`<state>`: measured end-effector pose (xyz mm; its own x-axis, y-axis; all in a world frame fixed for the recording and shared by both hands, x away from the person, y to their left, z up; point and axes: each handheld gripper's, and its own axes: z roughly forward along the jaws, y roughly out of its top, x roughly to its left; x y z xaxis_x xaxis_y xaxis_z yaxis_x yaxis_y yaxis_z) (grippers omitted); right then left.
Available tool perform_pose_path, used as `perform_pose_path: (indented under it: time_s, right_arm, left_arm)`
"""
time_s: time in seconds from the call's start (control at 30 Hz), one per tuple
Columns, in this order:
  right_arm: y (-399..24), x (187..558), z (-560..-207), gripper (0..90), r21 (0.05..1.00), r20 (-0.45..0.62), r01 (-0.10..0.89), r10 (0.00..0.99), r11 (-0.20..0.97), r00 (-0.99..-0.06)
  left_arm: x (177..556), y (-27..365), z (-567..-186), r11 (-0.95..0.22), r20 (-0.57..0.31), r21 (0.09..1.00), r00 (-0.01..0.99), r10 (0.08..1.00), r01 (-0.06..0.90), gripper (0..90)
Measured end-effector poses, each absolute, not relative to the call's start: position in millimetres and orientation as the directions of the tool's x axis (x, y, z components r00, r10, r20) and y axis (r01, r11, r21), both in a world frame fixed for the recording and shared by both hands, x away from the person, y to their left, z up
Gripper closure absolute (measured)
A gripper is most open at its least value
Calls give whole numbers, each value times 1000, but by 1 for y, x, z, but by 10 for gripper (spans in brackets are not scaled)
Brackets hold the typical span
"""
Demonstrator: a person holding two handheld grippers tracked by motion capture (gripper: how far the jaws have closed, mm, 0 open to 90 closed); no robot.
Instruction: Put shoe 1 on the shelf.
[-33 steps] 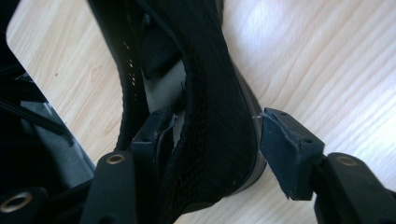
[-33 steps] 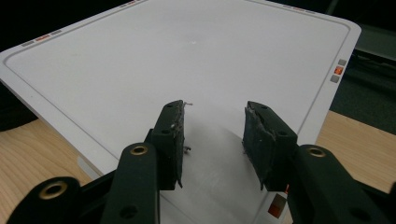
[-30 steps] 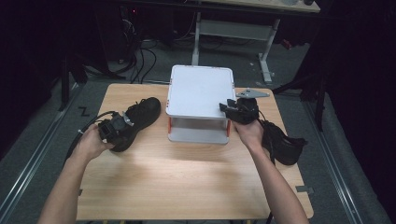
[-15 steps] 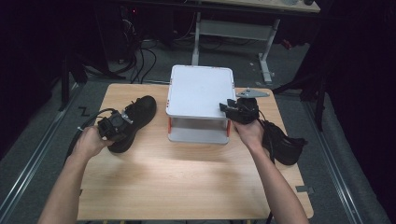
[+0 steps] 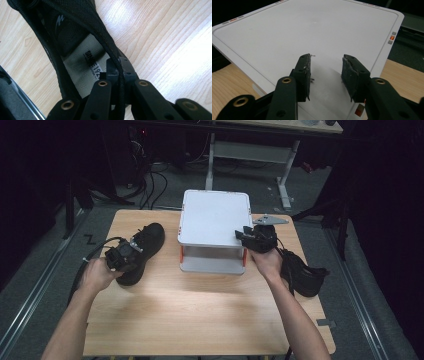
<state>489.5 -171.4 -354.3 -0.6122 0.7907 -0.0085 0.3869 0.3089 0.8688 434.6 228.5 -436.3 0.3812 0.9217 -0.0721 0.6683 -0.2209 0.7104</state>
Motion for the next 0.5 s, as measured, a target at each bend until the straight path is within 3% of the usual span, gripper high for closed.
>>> perform_pose_path:
  time_s: [0.5]
  right_arm:
    - [-173, 490, -354, 595, 869, -5, 387, 788, 308, -616]
  left_arm:
    - [412, 226, -416, -115, -141, 766, 340, 930, 633, 880]
